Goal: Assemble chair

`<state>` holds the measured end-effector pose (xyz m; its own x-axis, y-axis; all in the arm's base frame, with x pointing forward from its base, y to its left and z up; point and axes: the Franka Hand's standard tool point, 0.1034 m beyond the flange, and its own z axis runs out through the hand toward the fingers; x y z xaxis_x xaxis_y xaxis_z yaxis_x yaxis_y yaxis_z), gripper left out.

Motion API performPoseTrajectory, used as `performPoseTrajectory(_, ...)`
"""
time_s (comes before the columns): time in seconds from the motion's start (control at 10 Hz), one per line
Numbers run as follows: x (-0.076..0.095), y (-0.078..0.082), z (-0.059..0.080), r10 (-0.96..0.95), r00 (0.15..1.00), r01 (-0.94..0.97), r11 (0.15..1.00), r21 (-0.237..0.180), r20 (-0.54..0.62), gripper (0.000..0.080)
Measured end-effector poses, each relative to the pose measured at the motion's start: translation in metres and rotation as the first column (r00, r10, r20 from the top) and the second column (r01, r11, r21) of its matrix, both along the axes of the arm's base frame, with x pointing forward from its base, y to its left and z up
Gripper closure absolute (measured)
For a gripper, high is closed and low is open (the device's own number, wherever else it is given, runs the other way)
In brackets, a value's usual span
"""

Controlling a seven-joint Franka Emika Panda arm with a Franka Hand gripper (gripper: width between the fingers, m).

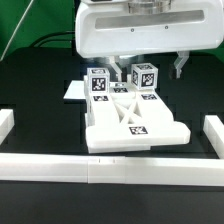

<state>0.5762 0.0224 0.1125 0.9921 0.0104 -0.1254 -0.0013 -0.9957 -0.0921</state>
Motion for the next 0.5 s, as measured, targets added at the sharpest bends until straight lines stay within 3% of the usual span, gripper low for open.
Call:
performPoseTrajectory(0.1,0.0,-0.0002,0.0,0.0,1.0,0.0,1.0,0.0,0.0,0.0355)
performPoseTrajectory(0.2,-0.0001,-0.0006,-0.0002,-0.001,1.0,0.001,1.0,0.0,0.0,0.0355)
performPoseTrajectory(0.3,-0.0001,-0.0007,-0.0004,-0.001,1.0,0.001,1.0,0.0,-0.001,0.0536)
performPoseTrajectory(0.5,-0.0002,-0.0006,-0.0006,-0.033,0.999,0.033,0.999,-0.004,-0.004,0.0535)
